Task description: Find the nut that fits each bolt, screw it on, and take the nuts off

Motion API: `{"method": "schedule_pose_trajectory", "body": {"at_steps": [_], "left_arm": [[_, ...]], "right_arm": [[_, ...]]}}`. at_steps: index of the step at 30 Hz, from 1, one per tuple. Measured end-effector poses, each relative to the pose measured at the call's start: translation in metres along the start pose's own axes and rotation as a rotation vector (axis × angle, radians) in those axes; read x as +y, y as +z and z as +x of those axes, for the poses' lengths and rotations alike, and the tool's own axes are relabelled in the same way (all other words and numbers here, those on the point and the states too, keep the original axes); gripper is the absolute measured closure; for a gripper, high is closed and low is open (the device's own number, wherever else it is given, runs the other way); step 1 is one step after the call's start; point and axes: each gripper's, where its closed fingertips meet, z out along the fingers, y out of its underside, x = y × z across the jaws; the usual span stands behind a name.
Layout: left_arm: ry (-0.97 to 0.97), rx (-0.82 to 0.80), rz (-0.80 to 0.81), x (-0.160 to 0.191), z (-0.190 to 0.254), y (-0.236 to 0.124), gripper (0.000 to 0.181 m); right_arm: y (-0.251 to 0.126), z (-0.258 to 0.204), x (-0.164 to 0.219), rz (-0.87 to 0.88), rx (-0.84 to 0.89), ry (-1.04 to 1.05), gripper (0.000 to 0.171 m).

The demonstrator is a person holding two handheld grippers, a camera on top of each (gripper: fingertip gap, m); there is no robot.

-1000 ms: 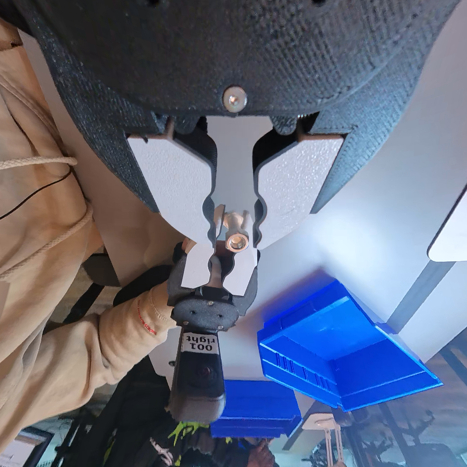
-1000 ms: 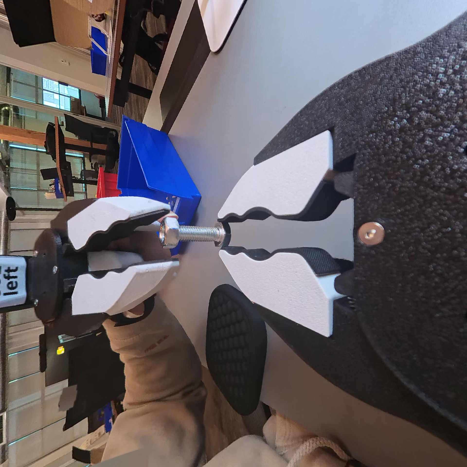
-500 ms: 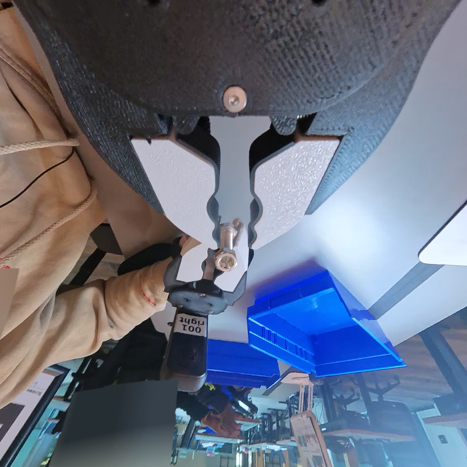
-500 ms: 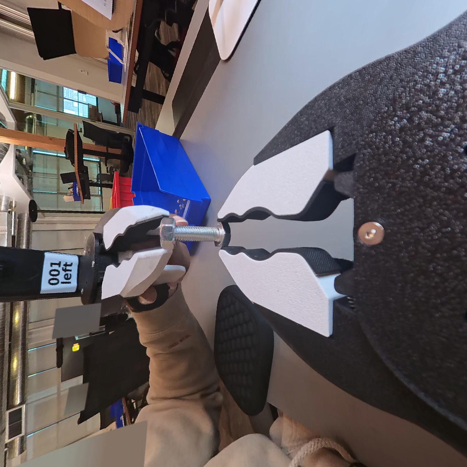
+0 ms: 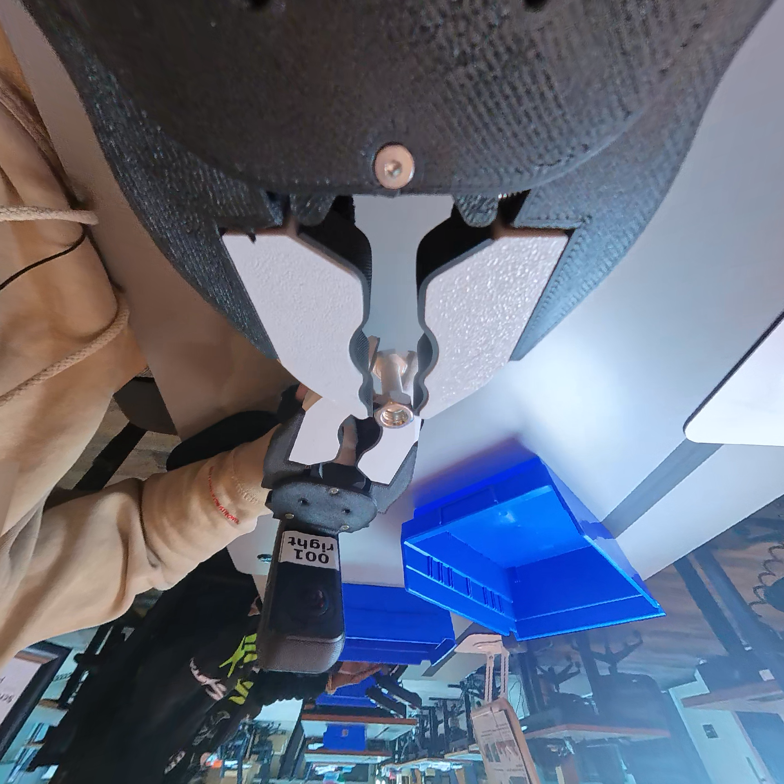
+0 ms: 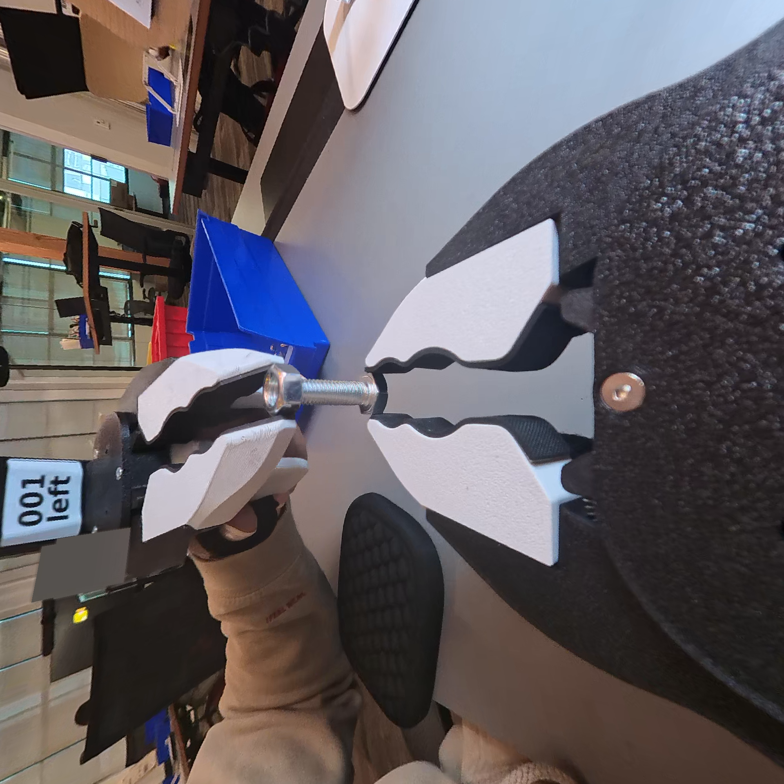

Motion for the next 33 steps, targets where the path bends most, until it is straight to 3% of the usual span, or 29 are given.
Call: {"method": "schedule_pose_trajectory", "body": {"at_steps": [33], "left_arm": [[-0.088, 0.026, 0.153, -0.006, 0.000, -0.005, 0.164]], "right_arm": [[-0.003, -0.003, -0.010, 0.059, -0.025, 0.016, 0.153]]}}
